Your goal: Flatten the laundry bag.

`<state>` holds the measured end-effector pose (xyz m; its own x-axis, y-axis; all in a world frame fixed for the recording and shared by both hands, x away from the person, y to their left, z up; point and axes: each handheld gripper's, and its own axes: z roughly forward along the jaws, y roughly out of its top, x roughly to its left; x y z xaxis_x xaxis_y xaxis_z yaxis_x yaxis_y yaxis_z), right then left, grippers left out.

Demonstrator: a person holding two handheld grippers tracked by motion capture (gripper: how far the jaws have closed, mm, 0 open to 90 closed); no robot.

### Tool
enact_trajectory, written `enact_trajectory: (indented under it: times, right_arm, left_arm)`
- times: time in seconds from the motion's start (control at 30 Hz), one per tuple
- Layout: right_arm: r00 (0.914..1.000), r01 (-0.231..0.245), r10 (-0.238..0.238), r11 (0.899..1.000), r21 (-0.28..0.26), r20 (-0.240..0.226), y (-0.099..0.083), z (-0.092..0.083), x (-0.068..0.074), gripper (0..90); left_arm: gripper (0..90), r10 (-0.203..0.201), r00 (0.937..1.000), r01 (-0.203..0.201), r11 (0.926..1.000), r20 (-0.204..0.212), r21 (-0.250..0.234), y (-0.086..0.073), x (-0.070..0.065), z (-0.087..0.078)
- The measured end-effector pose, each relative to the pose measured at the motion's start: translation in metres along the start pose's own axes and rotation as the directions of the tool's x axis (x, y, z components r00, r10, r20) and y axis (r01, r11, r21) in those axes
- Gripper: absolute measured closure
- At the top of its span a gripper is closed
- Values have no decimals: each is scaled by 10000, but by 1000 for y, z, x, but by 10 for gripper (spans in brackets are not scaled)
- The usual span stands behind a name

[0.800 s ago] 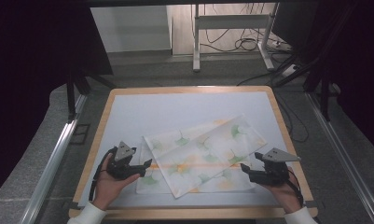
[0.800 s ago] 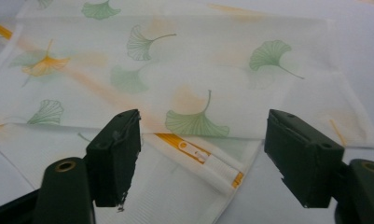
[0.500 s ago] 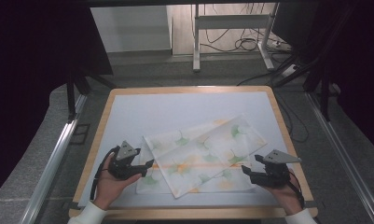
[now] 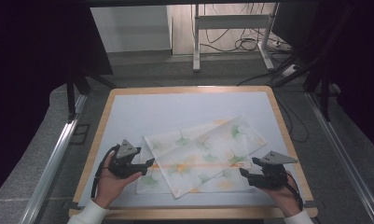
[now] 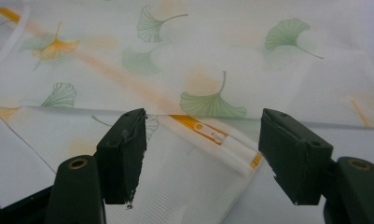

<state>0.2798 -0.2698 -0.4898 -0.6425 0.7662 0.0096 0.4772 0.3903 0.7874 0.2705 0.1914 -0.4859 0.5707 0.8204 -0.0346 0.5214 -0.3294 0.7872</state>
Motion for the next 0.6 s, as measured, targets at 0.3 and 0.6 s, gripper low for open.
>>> enact_trajectory:
  times: [0.3,0.6]
  right_arm:
    - [9994,-39,49,9996,289,-344,-1,2,0,388]
    - [9988,-36,55,9993,378,-488,-1,2,2,428]
  left_arm:
    - [315,256,9993,-258,9996,267,70,5,-11,3]
    - [318,302,9985,-303,9995,457,6,6,-16,0]
